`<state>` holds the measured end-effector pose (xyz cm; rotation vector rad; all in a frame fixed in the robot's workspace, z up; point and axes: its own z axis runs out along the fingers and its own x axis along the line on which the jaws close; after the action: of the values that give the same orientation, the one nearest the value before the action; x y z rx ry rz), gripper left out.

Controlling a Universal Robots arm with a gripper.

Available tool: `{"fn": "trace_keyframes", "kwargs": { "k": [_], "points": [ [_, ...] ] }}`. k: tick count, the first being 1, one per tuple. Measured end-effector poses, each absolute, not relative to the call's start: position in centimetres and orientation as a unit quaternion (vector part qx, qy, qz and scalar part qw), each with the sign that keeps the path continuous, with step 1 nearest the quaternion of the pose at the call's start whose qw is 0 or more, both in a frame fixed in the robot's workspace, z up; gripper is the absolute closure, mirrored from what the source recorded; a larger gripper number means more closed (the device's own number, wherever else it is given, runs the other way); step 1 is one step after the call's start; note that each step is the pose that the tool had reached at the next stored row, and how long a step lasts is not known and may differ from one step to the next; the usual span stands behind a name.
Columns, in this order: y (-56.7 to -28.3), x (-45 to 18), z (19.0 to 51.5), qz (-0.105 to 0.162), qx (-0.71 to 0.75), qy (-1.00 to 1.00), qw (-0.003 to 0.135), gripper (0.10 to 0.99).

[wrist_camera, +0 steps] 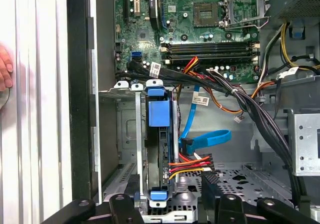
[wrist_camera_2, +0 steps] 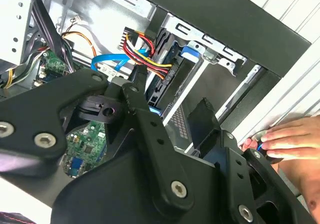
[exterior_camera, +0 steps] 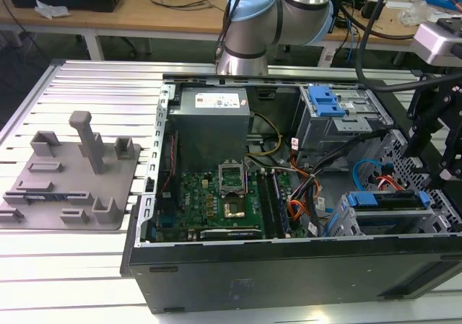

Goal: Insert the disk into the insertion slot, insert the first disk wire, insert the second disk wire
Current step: 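Insert the second disk wire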

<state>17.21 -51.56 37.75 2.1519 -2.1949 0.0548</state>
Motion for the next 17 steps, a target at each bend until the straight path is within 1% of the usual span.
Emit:
{"fn": "trace_keyframes", "kwargs": {
  "k": [1,2,4,5,7,8,10,13,17],
  "points": [
    [-50.6,17.2,37.7,0.020,0.699,-0.713,0.036,0.482],
    [-48.9,17.1,37.7,0.032,0.699,-0.713,0.048,0.482],
    [-48.8,16.3,37.7,0.036,0.699,-0.713,0.052,0.482],
    [-48.8,16.0,37.6,0.038,0.699,-0.712,0.053,0.565],
    [-48.8,15.7,37.5,0.039,0.700,-0.711,0.054,0.565],
    [-48.8,15.5,37.5,0.040,0.701,-0.709,0.055,0.635],
    [-48.8,14.9,37.4,0.042,0.702,-0.709,0.056,0.635],
    [-48.8,14.0,37.2,0.048,0.701,-0.709,0.053,0.635],
    [-48.8,13.9,37.1,0.058,0.701,-0.709,0.056,0.651]
  ]
}}
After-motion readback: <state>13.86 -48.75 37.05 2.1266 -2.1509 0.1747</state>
